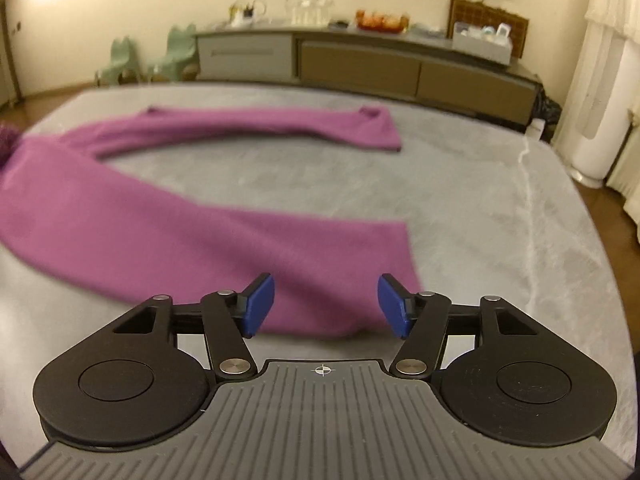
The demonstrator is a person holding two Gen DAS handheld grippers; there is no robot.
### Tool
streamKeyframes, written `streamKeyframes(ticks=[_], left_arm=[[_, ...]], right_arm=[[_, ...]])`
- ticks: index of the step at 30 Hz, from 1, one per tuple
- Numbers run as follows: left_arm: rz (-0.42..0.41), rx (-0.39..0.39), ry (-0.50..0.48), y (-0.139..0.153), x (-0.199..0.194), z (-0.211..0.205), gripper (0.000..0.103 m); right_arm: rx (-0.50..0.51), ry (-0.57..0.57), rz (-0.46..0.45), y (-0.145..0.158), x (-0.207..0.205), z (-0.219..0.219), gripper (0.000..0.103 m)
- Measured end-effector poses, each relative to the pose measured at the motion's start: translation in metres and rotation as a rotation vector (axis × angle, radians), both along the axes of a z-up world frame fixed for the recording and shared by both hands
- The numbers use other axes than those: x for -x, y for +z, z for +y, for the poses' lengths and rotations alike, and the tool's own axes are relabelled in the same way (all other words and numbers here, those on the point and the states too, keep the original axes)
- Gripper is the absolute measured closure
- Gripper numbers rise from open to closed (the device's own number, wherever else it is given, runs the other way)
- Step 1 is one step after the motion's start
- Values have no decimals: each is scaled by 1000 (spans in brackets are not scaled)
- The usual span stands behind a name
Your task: Fold clothes
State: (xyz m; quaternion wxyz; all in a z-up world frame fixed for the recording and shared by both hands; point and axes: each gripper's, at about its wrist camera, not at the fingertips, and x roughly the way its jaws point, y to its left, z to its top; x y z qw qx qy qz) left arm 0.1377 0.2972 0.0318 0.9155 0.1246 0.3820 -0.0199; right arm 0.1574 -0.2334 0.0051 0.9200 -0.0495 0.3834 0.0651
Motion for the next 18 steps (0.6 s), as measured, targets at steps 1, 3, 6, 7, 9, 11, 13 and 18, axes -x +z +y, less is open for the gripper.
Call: streamKeyframes(ticks=[1, 3, 6, 7, 9, 11, 13, 18], left_arm=[[30, 24, -7, -3, -4, 1, 97], [11, 45, -31, 11, 19, 3, 103], [-50, 64, -71, 41, 66, 6, 103], [-71, 71, -84, 50, 82, 7, 103], [-112, 84, -111, 70, 113, 9, 103], [-153, 97, -138, 89, 144, 11, 102], [-194, 110, -165, 109, 175, 13, 88], [-178, -10, -119, 70, 106, -4, 28]], right_arm=[[1, 0, 12, -3, 0, 0, 41], [-8, -13, 32, -7, -2, -6, 41], [-48, -70, 40, -4, -1, -27, 41], [-65, -97, 41, -2, -1, -36, 41], [-105, -161, 39, -1, -6, -50, 41], [-146, -223, 34, -1, -12, -62, 38], [-176, -277, 28, -1, -21, -70, 30], [-244, -280, -14, 6, -40, -51, 26]])
